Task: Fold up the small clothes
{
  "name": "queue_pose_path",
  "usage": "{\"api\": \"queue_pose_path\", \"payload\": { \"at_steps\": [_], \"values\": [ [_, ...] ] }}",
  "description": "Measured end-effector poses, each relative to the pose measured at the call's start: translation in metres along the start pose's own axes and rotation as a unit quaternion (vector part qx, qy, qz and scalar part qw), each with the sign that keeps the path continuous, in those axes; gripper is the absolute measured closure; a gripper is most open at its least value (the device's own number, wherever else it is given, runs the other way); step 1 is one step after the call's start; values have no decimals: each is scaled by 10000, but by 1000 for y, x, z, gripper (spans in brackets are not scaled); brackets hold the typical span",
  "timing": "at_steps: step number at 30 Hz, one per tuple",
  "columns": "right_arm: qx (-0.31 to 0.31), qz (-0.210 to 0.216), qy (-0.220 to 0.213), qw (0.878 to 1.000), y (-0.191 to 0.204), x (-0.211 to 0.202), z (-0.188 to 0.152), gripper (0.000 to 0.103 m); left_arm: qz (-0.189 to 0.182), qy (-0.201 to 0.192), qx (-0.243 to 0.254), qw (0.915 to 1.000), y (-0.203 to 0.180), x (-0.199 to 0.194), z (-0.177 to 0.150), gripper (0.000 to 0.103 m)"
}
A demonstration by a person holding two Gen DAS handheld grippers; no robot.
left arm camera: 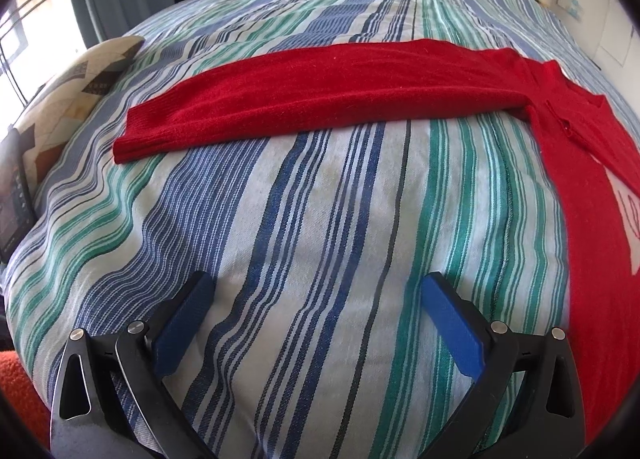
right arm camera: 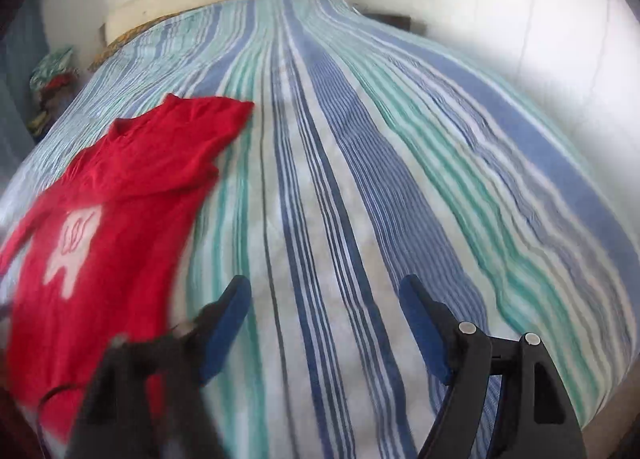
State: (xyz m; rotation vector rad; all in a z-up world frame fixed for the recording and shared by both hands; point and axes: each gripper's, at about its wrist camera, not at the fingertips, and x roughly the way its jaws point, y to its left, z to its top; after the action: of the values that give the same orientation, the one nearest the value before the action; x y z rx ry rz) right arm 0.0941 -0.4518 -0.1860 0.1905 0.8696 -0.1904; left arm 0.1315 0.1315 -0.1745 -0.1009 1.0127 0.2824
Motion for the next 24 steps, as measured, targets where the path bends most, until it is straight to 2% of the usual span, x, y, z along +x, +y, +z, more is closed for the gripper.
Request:
{"api": "queue_pose_path", "payload": {
  "at_steps": [3, 5, 7, 12, 16, 18, 20, 24],
  "values": [
    [957, 412, 462, 9935, -27, 22, -5, 27, -43, -26, -12, 10000, 3, -1, -1, 0],
    [1221, 567, 437, 9899, -36, 24, -9, 27, -46, -67, 7, 10000, 3, -2, -3, 0],
    [1144, 513, 463, 9910, -33, 24, -9, 25, -10, -105, 34, 9999, 2, -4, -5, 0],
    [409, 100, 526, 9977, -9, 29, -15, 17, 17, -121, 37, 9999, 0, -4, -6, 0],
    [255, -77, 465, 9986, -3, 24, -13, 17, 9, -126, 28, 9999, 1, -4, -6, 0],
    [217, -174, 183, 9994, -4, 5, -7, 18, 18, -128, 28, 9999, 0, -4, -6, 0],
    [159, -336, -357, 9987, -4, -26, 2, 18, 16, -127, 28, 9999, 0, -4, -5, 0],
    [-35, -653, -1245, 9901, -10, -95, 20, 17, 15, -128, 28, 9999, 1, -4, -5, 0]
  ]
}}
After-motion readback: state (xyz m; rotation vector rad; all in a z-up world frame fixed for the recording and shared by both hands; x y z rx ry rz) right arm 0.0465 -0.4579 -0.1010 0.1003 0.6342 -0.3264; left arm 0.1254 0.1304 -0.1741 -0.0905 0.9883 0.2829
